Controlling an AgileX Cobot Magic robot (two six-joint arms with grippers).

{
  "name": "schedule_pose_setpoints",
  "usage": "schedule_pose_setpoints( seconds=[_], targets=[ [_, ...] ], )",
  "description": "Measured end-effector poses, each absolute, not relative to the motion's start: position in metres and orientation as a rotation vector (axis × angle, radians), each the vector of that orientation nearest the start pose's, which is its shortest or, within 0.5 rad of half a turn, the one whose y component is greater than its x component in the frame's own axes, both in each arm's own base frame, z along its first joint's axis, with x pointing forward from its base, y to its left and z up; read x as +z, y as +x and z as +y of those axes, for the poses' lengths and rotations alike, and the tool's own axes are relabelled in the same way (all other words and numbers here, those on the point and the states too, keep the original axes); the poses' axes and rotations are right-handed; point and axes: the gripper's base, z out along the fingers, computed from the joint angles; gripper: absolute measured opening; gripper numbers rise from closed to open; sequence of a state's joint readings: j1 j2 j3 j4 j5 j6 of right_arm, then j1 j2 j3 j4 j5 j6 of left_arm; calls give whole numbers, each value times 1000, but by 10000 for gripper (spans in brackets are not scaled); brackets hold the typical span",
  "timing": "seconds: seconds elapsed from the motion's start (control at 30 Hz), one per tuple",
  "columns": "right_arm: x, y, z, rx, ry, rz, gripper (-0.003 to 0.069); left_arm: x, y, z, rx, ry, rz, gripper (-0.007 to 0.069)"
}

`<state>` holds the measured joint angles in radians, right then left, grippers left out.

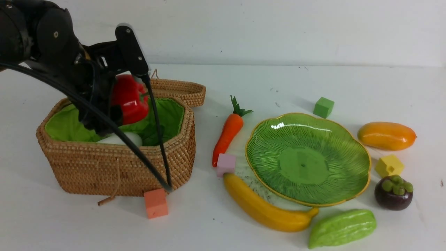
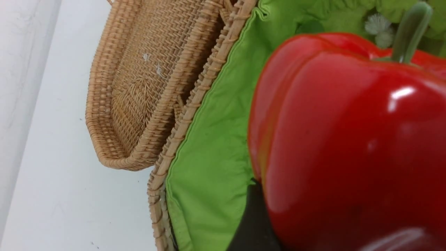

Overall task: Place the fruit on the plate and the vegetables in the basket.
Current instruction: Grab a mountain bell pepper with your left arm and put it into the left basket, then use the left arm to grab a carrot and put it into the left basket

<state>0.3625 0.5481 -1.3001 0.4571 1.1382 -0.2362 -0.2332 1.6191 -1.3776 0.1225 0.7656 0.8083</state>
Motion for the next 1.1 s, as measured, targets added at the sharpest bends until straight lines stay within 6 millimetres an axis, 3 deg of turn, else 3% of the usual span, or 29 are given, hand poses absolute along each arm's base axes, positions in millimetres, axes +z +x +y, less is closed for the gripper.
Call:
schedule_pose_setpoints(
  seconds=[0.37, 0.8, 0.97, 1.1],
  targets=[
    [483, -3, 38, 607, -647, 1731, 239, 327, 340, -79, 282, 1257, 2155, 586],
    [483, -3, 38, 607, -652, 1736, 239, 327, 337, -80, 247, 1250, 2173, 612],
    [483, -3, 38, 607, -652, 1737, 239, 338, 328, -82, 159, 1169, 2182, 532],
    [482, -3, 38, 607, -659, 1747, 239, 359, 313, -90, -104, 878, 2220, 361]
  ],
)
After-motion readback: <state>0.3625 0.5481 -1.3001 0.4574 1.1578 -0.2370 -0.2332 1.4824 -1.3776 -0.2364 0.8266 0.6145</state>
